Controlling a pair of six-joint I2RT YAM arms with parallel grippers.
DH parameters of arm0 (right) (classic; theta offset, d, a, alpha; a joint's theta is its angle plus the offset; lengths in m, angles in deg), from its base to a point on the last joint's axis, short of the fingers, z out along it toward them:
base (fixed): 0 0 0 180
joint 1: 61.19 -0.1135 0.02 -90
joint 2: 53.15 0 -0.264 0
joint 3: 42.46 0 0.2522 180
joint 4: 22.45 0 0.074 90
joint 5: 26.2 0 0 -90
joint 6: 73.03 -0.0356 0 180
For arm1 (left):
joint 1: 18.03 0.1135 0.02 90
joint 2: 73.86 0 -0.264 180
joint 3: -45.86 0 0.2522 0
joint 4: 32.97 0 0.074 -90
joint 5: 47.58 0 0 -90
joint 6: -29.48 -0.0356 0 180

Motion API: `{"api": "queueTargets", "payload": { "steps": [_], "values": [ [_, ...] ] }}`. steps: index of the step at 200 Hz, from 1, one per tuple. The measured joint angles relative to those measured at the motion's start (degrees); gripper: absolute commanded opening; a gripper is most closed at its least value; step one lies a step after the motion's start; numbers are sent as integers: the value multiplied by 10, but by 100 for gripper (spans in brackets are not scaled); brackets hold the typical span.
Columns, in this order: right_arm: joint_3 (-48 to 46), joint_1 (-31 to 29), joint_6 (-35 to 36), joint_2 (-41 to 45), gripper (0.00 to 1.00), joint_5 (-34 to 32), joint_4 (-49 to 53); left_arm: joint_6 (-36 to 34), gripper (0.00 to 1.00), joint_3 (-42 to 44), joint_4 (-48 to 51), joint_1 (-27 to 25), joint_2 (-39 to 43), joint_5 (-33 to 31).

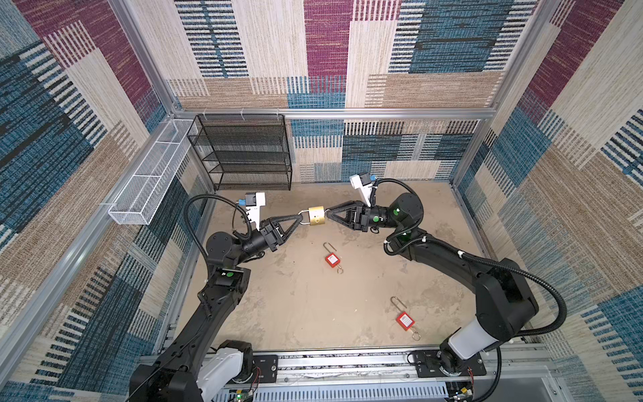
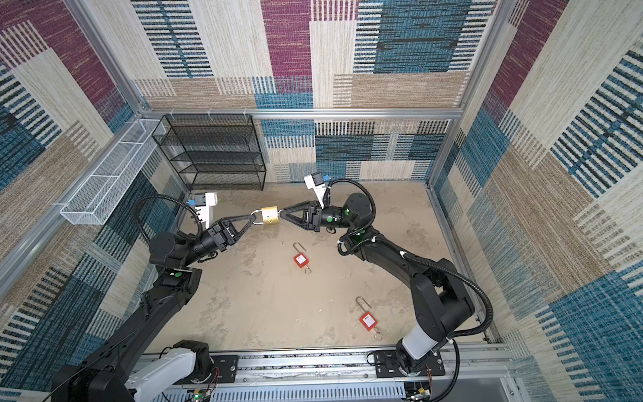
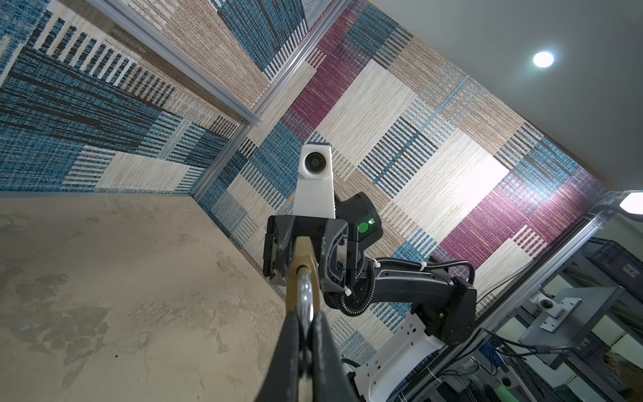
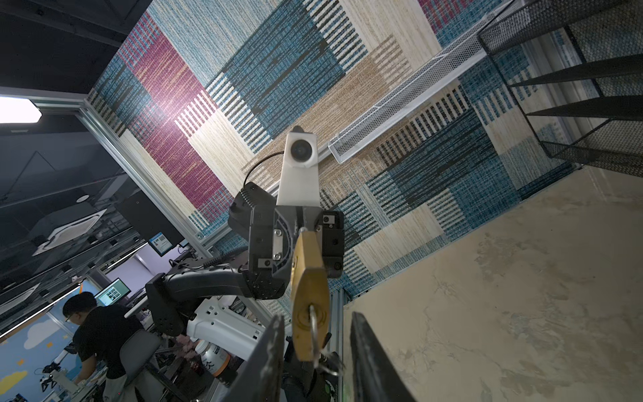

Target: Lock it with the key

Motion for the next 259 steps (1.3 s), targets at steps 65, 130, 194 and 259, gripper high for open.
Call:
{"api": "queueTargets", "payload": {
  "steps": [65,130,194,259],
  "values": [
    [0,1,-9,-2,0,5,-13,4,0,2,1,5,1,-2],
    [-12,6,-12,7,0,4,-13,5,0,3,1,9,2,3],
    [-35,23,-12,22,0,4,-15,6,0,3,2,16,2,12],
    [-58,66,-11,46,0,-7,-2,5,0,0,1,30,5,13]
  ]
}}
